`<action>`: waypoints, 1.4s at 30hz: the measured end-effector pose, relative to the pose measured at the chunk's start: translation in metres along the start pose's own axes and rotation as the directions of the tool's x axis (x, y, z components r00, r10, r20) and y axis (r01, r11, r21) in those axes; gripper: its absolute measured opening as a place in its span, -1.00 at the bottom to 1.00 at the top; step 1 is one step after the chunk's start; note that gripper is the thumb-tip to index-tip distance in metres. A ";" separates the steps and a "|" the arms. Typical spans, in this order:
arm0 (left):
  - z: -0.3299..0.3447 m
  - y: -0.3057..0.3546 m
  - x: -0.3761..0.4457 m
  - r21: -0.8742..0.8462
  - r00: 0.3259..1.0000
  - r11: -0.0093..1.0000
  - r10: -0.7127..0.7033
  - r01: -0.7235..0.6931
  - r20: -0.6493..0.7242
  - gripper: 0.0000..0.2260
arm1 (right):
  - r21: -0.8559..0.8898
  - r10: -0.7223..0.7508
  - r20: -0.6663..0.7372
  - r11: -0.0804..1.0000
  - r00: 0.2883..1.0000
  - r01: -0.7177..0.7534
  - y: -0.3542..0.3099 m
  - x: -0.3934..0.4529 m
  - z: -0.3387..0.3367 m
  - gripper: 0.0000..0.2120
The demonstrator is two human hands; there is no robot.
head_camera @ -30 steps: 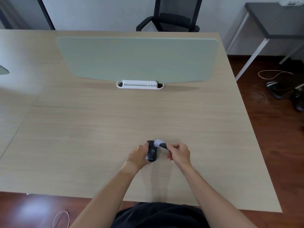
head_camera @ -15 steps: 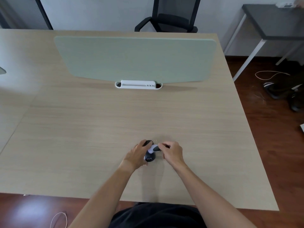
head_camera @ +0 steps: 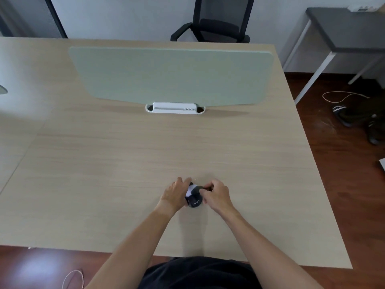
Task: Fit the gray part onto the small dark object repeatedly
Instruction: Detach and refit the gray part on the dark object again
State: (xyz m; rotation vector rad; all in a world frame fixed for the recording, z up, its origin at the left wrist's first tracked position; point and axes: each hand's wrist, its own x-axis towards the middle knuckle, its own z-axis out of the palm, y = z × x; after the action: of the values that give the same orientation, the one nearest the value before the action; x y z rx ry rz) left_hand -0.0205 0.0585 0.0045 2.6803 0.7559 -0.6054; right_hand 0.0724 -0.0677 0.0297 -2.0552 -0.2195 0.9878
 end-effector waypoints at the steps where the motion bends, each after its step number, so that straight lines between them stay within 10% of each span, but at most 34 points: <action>1: 0.001 -0.002 0.001 0.035 1.000 0.999 0.028 -0.028 -0.010 -0.29 | -0.064 0.004 0.010 0.998 1.000 -0.004 0.002 0.000 0.000 -0.88; 22: 0.016 -0.014 -0.002 -0.149 0.993 0.983 0.097 -0.106 -0.068 -0.55 | -0.362 -0.206 0.017 0.911 0.978 0.198 0.017 -0.001 -0.023 -0.91; 27: 0.013 -0.014 -0.003 -0.215 0.996 0.973 0.081 -0.084 -0.025 -0.62 | -0.341 -0.203 0.243 0.898 0.949 0.279 0.013 -0.008 -0.007 -0.90; 35: 0.013 -0.008 -0.009 -0.193 1.000 0.981 0.003 0.000 0.019 -0.56 | -0.494 -0.277 0.041 0.829 0.960 0.261 0.025 -0.003 -0.032 -0.86; 42: 0.006 -0.002 -0.009 -0.201 0.998 0.978 -0.053 0.055 0.016 -0.68 | -0.410 -0.339 0.262 0.809 0.903 0.423 0.021 -0.012 -0.013 -0.85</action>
State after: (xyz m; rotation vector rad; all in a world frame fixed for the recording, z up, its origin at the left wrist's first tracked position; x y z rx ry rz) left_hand -0.0308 0.0536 0.0032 2.4769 0.8417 -0.5255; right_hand 0.0696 -0.0952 0.0255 -2.2057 -1.0132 0.9184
